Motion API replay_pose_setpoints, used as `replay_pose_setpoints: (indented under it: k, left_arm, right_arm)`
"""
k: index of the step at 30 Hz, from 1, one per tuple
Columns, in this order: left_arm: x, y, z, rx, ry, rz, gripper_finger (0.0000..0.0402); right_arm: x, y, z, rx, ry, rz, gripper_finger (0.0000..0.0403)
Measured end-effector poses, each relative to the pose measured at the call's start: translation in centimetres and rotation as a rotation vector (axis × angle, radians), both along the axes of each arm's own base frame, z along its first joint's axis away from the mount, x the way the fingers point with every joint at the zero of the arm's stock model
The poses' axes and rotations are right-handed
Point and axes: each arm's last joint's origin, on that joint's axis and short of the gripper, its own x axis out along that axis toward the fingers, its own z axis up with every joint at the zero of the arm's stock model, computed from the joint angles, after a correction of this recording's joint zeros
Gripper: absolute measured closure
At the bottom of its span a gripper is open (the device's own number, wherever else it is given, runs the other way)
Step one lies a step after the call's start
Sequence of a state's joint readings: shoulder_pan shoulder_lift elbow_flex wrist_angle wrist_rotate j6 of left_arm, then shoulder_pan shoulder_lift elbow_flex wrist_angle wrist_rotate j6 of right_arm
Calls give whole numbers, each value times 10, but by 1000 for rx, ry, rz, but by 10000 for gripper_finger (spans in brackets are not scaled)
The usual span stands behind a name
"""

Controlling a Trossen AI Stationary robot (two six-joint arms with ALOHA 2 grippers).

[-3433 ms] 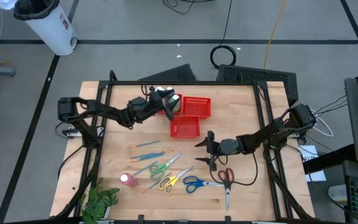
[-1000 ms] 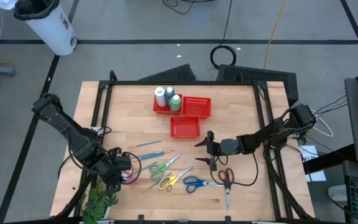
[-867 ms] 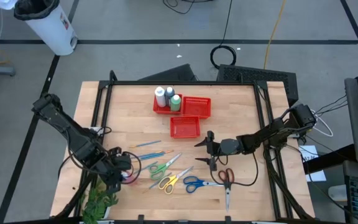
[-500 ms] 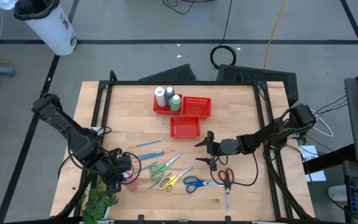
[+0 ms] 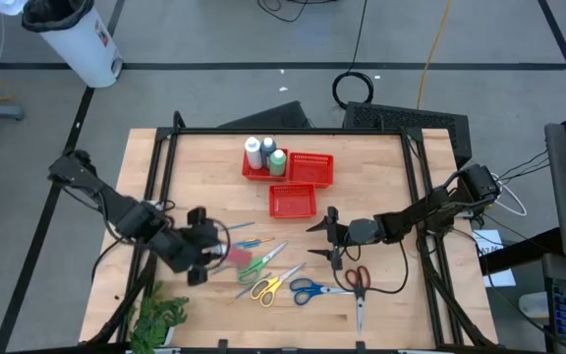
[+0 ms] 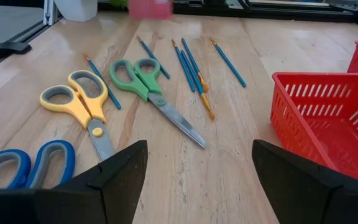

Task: Pick & Place Paint Supplies
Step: Put the pink paint bottle into the top left red bin

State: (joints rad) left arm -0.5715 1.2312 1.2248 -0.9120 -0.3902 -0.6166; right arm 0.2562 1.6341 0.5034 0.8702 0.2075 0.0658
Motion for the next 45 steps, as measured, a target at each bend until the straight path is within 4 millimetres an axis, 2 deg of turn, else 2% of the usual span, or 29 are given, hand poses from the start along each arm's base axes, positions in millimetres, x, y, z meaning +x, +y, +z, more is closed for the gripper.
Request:
replay_pose_setpoints:
  k: [8,13,19,24,35,45]
  left_arm:
    - [21,51,46,107,-128,120,280]
    - [32,92,54,160,-122,229,280]
    - [42,136,46,147,-58,354,280]
    - [54,161,34,157,-5,404,280]
    - [80,199,0,177,144,477,280]
    - [87,220,-9,133,136,522,280]
  right_arm:
    - [0,0,0,1,-1,0,122]
    - [0,0,0,1,-1,0,122]
    - [0,0,0,1,-1,0,122]
    - [0,0,0,0,-1,0,122]
    - [0,0,0,1,-1,1,122]
    - [0,0,0,1,0,2,122]
